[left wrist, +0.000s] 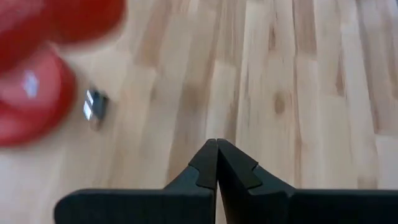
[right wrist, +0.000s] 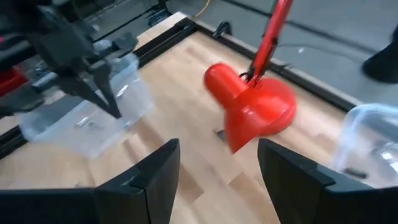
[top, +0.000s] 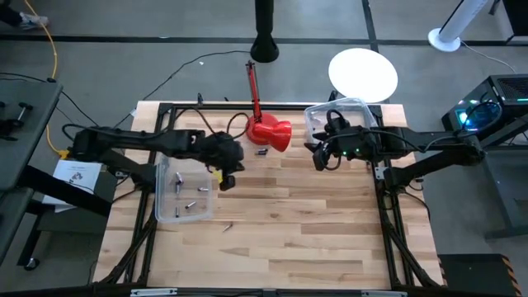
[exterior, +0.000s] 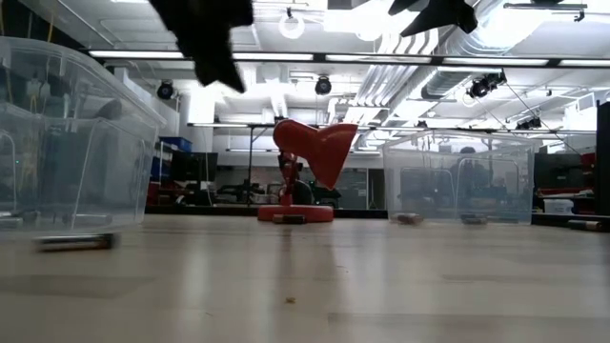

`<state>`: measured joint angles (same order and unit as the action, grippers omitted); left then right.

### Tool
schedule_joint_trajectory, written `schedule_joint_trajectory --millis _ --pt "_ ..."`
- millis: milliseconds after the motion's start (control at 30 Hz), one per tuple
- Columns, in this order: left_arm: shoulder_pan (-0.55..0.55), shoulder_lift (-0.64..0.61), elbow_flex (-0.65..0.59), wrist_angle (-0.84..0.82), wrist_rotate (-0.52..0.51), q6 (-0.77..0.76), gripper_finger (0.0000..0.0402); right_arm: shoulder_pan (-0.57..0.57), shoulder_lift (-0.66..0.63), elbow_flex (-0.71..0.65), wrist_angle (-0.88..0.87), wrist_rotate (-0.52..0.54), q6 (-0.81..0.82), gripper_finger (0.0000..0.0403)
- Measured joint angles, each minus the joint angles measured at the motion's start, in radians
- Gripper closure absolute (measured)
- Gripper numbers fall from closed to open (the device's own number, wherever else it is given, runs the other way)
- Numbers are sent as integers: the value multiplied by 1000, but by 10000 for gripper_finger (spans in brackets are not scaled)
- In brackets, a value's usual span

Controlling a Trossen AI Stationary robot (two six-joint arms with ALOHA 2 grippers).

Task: Sort batteries
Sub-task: Adjust the bottom transparent bin

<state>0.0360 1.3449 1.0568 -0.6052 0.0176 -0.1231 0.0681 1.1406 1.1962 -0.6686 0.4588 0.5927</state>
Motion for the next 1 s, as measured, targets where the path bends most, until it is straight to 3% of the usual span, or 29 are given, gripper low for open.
schedule_joint_trajectory --millis 100,267,400,500,600,733,867,1000 --pt "-92 -16 -70 -60 1 -42 400 3 23 1 2 -78 6 192" --pt "-307 -75 -135 73 -15 -156 400 14 84 1 4 -104 -67 192" --pt "-470 -111 -72 124 -184 -195 401 13 137 1 11 -125 -134 192" --pt "-527 -110 11 115 -312 -163 401 12 167 1 18 -156 -182 192" --pt "-566 -60 82 35 -275 -258 401 12 189 1 52 -226 -235 192" --pt "-684 40 209 -188 -191 -453 401 13 195 1 99 -282 -289 192" --pt "-820 148 345 -357 -138 -595 401 13 196 1 115 -282 -305 192" --pt "-919 232 358 -571 -106 -797 401 13 196 1 134 -273 -269 192"
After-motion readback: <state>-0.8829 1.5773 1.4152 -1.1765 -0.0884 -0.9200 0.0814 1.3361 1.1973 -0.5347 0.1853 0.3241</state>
